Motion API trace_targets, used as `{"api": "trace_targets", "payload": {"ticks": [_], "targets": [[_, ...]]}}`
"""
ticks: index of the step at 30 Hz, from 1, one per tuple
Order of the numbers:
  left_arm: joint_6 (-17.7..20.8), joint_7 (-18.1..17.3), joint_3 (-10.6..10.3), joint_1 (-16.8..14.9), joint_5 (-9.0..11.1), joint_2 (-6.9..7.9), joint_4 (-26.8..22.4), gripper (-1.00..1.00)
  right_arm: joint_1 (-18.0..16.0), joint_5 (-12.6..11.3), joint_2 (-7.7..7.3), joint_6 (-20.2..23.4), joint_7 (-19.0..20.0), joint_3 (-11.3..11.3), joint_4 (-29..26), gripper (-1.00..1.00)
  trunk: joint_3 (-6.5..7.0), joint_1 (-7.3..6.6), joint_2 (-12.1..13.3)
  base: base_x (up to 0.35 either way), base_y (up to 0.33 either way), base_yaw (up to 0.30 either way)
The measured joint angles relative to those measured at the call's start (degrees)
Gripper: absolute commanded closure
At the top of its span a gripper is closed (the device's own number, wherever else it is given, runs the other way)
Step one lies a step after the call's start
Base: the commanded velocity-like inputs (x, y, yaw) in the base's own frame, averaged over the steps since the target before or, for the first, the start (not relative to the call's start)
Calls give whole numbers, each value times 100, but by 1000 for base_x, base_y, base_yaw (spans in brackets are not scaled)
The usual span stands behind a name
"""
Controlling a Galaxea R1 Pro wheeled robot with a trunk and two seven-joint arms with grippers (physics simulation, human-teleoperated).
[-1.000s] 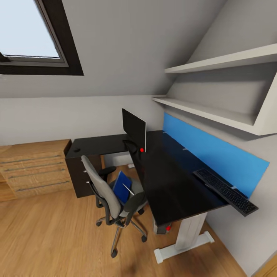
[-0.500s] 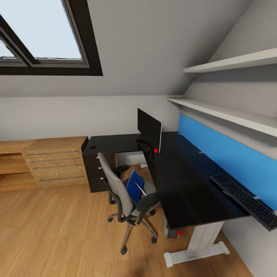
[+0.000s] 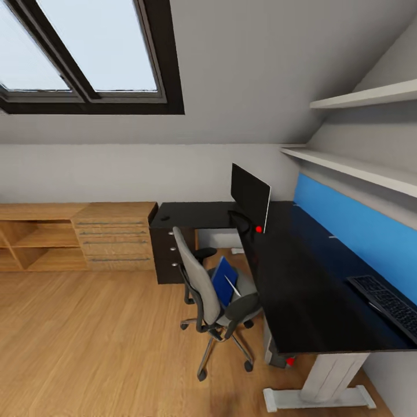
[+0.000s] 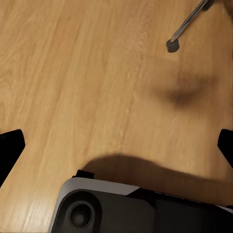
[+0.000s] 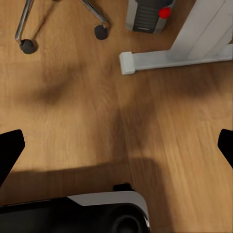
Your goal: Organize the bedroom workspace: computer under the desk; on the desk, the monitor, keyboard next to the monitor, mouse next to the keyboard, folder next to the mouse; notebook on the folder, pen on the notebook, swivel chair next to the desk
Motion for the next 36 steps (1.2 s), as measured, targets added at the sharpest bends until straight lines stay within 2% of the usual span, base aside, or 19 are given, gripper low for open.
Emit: {"api": "trace_targets", "payload": {"ticks": [15,23,26,36], "targets": [[0,0,1,0,-2,0,9,-100,0,4,-33,-14,-11,2,-7,-100,-2,0,-1,0,0,253],[0,0,1,0,-1,0,10,-100,0,11,-88,-29,0,14,-6,-100,-6,0,0,0,0,60],[0,0,1,0,-1,0,9,-100,-1,7,-156,-32,6,11,0,-100,-6,0,0,0,0,10],[0,0,1,0,0,0,9,-100,-1,8,-184,-33,12,15,3,-100,-6,0,0,0,9,2]]}}
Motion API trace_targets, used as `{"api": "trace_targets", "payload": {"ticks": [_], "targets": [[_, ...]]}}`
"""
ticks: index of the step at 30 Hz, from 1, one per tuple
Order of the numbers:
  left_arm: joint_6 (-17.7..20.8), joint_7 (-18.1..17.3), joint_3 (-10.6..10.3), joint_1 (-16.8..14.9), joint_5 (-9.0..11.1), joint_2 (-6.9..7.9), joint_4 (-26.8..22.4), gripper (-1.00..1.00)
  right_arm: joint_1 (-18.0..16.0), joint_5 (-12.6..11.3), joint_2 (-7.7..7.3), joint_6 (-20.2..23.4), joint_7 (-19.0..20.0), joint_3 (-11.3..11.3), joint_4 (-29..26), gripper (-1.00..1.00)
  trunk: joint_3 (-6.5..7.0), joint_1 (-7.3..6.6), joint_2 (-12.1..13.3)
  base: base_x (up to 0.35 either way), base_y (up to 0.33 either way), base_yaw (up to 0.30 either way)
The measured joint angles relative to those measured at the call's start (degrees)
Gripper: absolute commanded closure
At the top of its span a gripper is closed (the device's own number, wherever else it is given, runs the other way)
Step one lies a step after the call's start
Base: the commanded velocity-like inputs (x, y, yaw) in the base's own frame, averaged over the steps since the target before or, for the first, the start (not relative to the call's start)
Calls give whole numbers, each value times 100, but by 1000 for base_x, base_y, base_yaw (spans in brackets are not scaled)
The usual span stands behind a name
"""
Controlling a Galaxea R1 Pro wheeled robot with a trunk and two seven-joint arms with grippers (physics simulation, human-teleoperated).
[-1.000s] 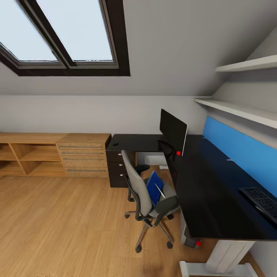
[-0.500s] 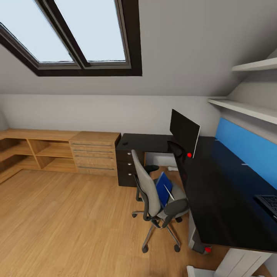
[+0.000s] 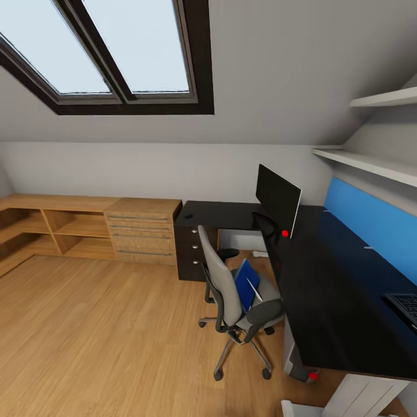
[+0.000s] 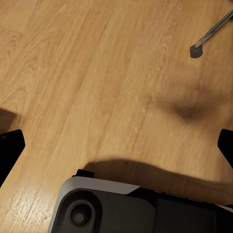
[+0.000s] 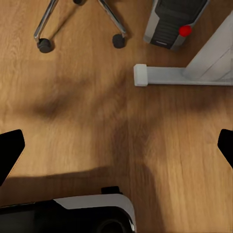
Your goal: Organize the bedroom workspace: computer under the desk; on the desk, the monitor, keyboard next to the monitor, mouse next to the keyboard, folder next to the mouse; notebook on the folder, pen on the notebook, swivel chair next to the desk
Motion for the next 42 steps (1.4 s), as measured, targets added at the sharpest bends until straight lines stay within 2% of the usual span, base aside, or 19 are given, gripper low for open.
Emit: {"api": "trace_targets", "payload": {"ticks": [11,31,42], "targets": [[0,0,0,0,0,0,0,-100,-1,-2,-8,0,6,0,-1,-100,0,0,0,0,152,-1],[2,0,3,0,-1,0,1,-100,2,-27,-11,-7,6,-28,-10,-100,0,0,0,0,9,-152],[0,11,0,0,-1,0,-20,-100,2,-18,-11,-7,8,-25,-10,-100,-17,22,-39,0,0,-34]]}}
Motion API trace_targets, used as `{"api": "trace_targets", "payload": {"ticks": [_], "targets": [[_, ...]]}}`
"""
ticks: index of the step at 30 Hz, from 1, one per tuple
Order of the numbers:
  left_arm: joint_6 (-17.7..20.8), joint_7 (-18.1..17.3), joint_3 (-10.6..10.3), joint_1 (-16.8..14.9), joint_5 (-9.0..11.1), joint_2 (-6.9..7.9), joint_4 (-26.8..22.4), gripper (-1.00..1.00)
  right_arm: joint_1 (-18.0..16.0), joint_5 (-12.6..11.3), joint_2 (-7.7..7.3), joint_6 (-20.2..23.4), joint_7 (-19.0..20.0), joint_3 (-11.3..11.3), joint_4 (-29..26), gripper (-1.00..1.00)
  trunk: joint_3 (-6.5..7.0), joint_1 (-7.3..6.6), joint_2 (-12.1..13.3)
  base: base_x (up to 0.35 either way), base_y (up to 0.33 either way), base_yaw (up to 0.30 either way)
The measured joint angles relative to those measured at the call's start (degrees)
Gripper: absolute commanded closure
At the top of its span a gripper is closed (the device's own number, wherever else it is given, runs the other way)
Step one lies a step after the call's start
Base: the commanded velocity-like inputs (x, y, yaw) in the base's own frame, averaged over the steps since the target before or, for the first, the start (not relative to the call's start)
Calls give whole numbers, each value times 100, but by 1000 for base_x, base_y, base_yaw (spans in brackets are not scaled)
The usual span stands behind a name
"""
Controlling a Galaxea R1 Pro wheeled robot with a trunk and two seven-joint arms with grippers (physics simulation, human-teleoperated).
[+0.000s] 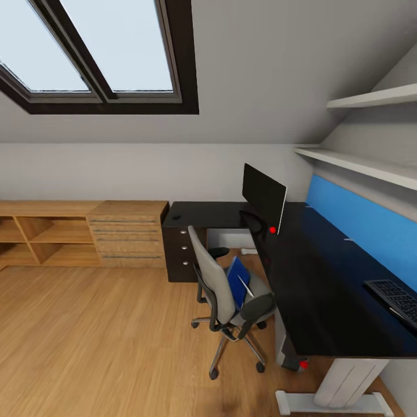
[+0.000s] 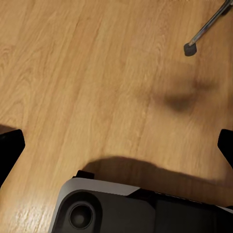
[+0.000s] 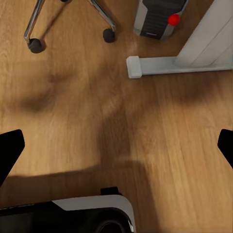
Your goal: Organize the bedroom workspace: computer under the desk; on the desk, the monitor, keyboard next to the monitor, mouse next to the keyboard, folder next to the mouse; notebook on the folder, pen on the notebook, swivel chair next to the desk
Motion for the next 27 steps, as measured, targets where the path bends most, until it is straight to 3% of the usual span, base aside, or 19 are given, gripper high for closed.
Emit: {"api": "trace_targets", "payload": {"ticks": [13,21,27], "targets": [[76,68,4,0,36,12,-20,-100,-3,14,2,8,12,9,-94,-100,-235,286,-523,0,0,0],[446,64,3,0,335,13,-95,-100,-2,-3,-7,8,11,9,-202,-100,-379,462,-845,0,0,0],[640,62,0,0,438,8,-191,-100,-3,-3,-8,15,11,9,-212,-100,-487,594,-1086,0,0,0]]}}
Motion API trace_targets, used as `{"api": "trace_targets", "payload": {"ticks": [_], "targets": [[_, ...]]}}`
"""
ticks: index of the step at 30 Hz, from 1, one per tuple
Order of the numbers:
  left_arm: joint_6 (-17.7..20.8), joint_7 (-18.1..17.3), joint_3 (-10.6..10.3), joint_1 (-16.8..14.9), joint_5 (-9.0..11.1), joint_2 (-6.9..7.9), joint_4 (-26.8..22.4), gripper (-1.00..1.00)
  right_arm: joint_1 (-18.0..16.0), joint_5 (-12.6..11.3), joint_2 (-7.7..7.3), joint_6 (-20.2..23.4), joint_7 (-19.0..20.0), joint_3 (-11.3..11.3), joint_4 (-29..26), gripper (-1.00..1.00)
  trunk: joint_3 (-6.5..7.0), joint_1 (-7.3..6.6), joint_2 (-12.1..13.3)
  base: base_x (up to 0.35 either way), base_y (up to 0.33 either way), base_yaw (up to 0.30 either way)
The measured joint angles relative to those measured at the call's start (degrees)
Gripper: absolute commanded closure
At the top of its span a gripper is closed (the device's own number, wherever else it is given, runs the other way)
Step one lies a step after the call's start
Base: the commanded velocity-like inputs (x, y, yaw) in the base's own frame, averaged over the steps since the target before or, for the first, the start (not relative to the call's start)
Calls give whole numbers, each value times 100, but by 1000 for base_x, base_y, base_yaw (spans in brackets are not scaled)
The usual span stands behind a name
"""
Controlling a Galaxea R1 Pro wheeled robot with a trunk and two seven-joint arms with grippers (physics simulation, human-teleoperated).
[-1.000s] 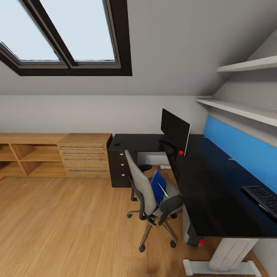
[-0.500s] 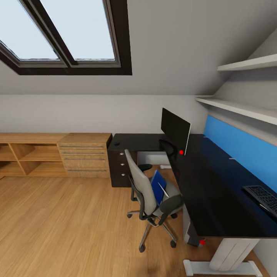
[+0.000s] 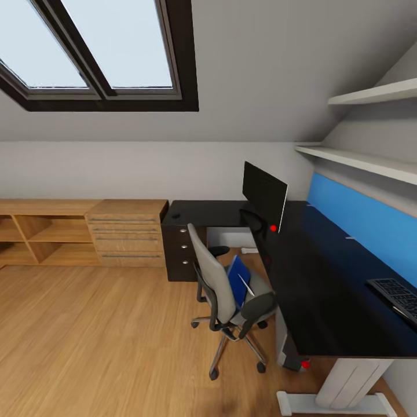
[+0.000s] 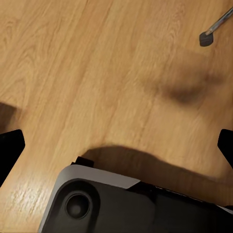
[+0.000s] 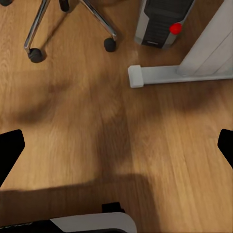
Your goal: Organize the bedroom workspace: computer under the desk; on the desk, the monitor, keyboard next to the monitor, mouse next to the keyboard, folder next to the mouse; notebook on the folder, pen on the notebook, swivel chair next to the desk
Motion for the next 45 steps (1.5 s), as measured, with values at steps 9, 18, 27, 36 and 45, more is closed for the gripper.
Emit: {"api": "trace_targets", "payload": {"ticks": [9,18,27,36,45], "targets": [[56,-7,-1,0,31,-12,-31,-100,0,5,0,3,0,0,21,-100,-162,198,-362,0,0,0],[63,-8,-1,0,35,-22,-36,-100,-1,10,0,1,1,0,19,-100,-324,396,-723,0,0,0],[72,-8,-9,0,35,-32,-28,-100,-1,20,0,0,2,1,19,-100,-486,594,-1085,0,0,0],[80,-3,-9,0,36,-39,-27,-100,-1,22,0,0,2,0,19,-100,-648,791,-1446,0,0,0],[350,-17,-24,-1,23,8,-168,-100,-5,37,1,21,7,20,-85,-100,-810,989,-1807,0,0,0]]}}
